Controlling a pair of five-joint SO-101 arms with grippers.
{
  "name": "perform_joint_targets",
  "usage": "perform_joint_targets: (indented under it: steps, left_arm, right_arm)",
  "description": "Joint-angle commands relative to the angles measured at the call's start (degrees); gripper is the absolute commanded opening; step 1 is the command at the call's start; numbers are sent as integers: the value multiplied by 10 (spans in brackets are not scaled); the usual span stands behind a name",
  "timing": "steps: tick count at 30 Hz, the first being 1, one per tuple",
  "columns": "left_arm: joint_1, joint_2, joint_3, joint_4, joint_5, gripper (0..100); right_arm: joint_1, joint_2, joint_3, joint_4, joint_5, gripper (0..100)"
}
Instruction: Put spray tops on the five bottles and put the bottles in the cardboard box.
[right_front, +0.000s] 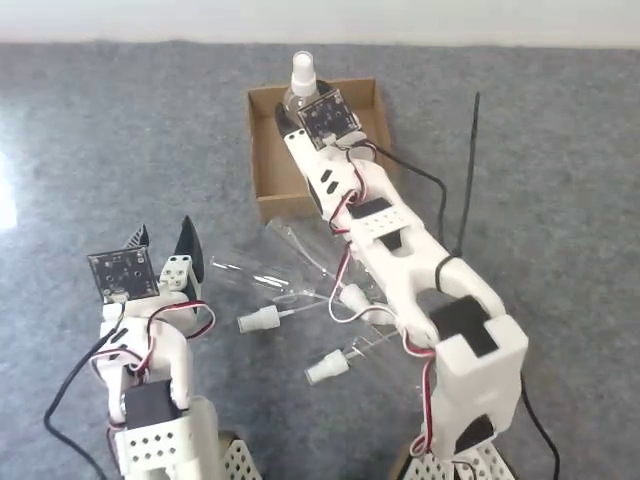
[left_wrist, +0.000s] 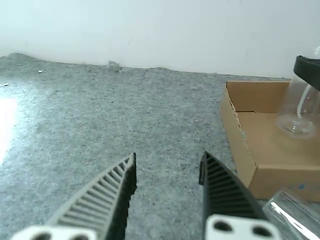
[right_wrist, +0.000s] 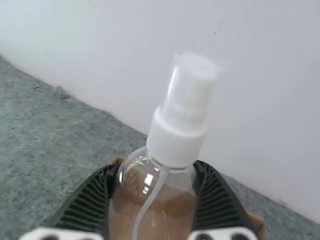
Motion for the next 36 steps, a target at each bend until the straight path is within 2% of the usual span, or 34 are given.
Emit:
perform_joint_targets:
  steps: [1,12,36]
  left_arm:
    - [3,-7,-7,-14,-5,188]
    - [3,-7,-7,-14,-5,188]
    - [3,-7,-7,-14,-2,188]
  right_arm:
    - [6,7,-67,-16,-7,9]
    - [7,121,-185,-16,-7,9]
    - [5,265,-351,-17,-7,9]
